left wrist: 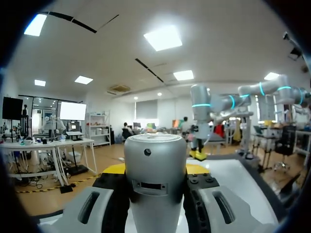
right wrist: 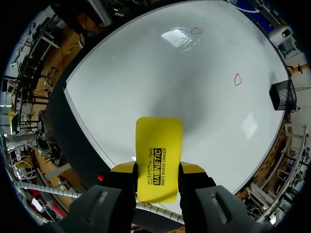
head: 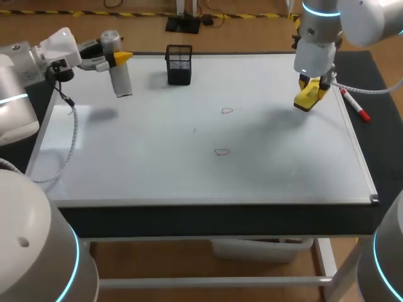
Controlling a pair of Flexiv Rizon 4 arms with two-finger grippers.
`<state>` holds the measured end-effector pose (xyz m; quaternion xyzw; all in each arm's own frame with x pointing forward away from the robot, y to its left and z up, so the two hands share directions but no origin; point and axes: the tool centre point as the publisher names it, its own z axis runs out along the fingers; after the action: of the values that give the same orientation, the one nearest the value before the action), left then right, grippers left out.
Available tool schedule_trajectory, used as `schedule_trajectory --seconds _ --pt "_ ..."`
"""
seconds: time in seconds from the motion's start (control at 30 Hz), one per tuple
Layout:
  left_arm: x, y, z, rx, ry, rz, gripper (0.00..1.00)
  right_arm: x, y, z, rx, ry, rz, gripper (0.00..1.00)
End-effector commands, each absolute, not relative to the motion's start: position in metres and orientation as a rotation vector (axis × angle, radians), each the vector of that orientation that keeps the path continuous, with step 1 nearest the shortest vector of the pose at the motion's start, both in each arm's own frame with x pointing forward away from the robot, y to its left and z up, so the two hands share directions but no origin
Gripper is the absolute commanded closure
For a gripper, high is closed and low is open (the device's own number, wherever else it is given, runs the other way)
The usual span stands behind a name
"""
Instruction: Pick up the inspection probe, press it on each red-marked spot on the whiteboard one by one, put down the probe, pick up the eraser, and wipe off all the red marks.
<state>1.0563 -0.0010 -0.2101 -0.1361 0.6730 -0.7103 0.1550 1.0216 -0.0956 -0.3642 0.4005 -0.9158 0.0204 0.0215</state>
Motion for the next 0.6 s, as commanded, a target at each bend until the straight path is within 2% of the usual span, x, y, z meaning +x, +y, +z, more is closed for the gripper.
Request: schedule_trajectory --seconds 0.03,0.6 --pt "1.056 -0.017 -0.212 -0.353 1.959 -2.064 1.0 1.022 -0.096 -0.364 1.243 -2.835 0.066 1.0" --pt "1.023 -0.108 -0.219 -0.117 2.124 -2.209 1.0 1.022 -0.096 -0.364 1.243 -2.835 0.066 1.0"
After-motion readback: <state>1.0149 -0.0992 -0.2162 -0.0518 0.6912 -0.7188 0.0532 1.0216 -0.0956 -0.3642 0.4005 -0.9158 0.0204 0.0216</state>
